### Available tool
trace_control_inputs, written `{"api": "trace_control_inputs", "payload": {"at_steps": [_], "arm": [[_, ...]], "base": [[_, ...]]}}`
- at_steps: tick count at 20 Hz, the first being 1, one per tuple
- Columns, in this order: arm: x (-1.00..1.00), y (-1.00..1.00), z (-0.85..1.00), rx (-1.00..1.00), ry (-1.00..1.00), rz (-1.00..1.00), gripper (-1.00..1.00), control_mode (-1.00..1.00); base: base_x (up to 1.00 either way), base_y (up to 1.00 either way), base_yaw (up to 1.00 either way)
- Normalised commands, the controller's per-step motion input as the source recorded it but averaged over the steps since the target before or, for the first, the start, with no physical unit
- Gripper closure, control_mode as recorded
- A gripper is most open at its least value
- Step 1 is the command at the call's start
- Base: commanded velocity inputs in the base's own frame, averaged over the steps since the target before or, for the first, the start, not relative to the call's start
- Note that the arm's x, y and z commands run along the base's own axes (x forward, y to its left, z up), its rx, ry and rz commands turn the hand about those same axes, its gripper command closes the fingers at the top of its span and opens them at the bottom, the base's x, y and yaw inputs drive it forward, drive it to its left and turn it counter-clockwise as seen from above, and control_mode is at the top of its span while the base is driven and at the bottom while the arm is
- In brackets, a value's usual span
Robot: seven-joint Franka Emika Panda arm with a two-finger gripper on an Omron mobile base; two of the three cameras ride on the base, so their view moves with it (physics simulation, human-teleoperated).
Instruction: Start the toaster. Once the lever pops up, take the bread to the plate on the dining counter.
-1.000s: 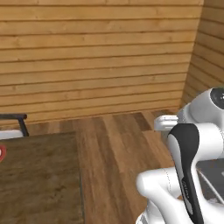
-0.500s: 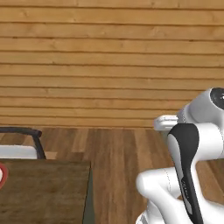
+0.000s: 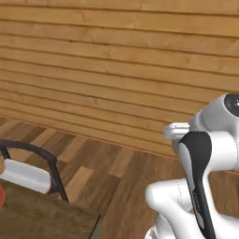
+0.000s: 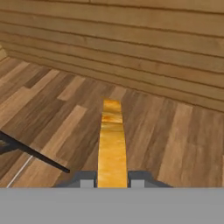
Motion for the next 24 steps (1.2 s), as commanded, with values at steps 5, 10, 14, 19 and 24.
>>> {"api": "trace_control_inputs", "payload": {"at_steps": [5, 10, 14, 19, 24], "arm": [[0.0, 0.0, 0.0, 0.0, 0.0, 0.0, 1.0, 1.0], [0.0, 0.0, 0.0, 0.0, 0.0, 0.0, 1.0, 1.0], [0.0, 0.0, 0.0, 0.0, 0.0, 0.0, 1.0, 1.0], [0.0, 0.0, 0.0, 0.0, 0.0, 0.0, 1.0, 1.0], [0.0, 0.0, 0.0, 0.0, 0.0, 0.0, 1.0, 1.0]], "base": [[0.85, -0.46, 0.59], [0.82, -0.33, 0.65], [0.76, -0.25, 0.69], [0.68, -0.25, 0.7], [0.48, -0.31, 0.71]]}}
